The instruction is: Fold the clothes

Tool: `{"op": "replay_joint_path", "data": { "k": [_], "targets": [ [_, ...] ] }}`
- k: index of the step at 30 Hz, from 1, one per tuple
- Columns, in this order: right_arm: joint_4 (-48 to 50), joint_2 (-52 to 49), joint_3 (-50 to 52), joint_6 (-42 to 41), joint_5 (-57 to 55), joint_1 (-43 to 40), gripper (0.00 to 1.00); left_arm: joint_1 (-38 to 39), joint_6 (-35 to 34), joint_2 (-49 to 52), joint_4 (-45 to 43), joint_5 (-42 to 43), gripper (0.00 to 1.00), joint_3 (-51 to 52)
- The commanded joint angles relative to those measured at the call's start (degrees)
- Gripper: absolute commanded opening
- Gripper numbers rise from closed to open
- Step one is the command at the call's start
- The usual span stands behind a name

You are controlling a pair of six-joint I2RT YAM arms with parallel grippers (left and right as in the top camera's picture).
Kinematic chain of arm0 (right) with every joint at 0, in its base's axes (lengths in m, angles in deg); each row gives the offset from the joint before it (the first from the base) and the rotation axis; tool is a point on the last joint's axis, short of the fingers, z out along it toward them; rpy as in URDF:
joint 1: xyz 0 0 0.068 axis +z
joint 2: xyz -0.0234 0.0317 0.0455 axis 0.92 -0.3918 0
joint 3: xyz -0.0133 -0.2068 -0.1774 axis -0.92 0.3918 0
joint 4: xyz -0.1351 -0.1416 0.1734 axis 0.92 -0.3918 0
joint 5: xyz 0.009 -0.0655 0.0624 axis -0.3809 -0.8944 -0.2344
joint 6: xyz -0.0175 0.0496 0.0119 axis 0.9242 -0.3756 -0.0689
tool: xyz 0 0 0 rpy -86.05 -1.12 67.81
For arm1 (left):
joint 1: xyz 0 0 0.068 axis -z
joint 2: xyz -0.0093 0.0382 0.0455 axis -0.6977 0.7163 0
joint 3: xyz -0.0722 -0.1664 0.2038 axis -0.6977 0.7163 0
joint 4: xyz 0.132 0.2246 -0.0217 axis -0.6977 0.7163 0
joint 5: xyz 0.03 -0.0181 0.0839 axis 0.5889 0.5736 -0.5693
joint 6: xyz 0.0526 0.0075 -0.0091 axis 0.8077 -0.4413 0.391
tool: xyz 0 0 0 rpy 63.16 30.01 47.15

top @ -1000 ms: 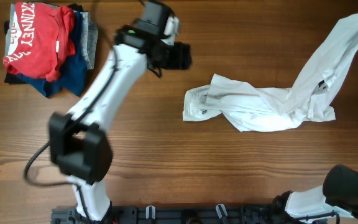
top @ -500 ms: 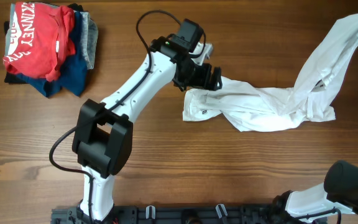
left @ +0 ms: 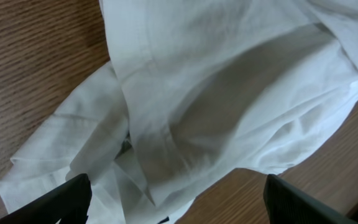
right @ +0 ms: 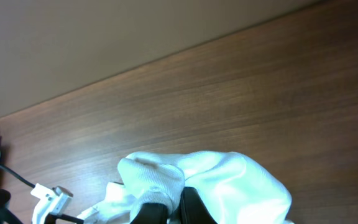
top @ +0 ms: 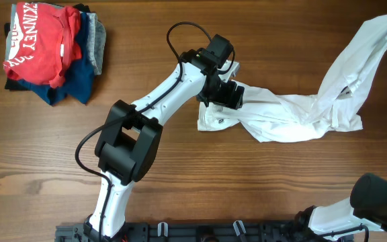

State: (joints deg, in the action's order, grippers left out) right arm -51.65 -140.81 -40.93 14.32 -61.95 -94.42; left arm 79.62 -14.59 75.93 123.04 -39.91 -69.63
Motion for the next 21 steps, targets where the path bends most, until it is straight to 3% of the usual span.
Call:
{"op": "replay_joint_path", "data": {
  "k": [1,11,16,21],
  "targets": [
    [-0.02,-0.63,0.04,1.18,1.36,0.31,0.04,1.05,3.17,1.68,-0.48,-1.42,0.88,0.26],
    [-0.11,-0.66,0.04,1.16,1.33,0.31,0.04,1.27,3.13,4.39,-0.70,-2.01,0.80,0.26],
    [-0.26,-0.66,0.04,1.18,1.33,0.31,0.04,1.25,2.91,4.39,-2.34,-2.12,0.58,0.26],
    [-0.33,-0.66,0.11,1.22,1.27,0.31,0.04,0.92,2.19,4.39,-3.91,-2.27,0.47,0.26]
  ]
}}
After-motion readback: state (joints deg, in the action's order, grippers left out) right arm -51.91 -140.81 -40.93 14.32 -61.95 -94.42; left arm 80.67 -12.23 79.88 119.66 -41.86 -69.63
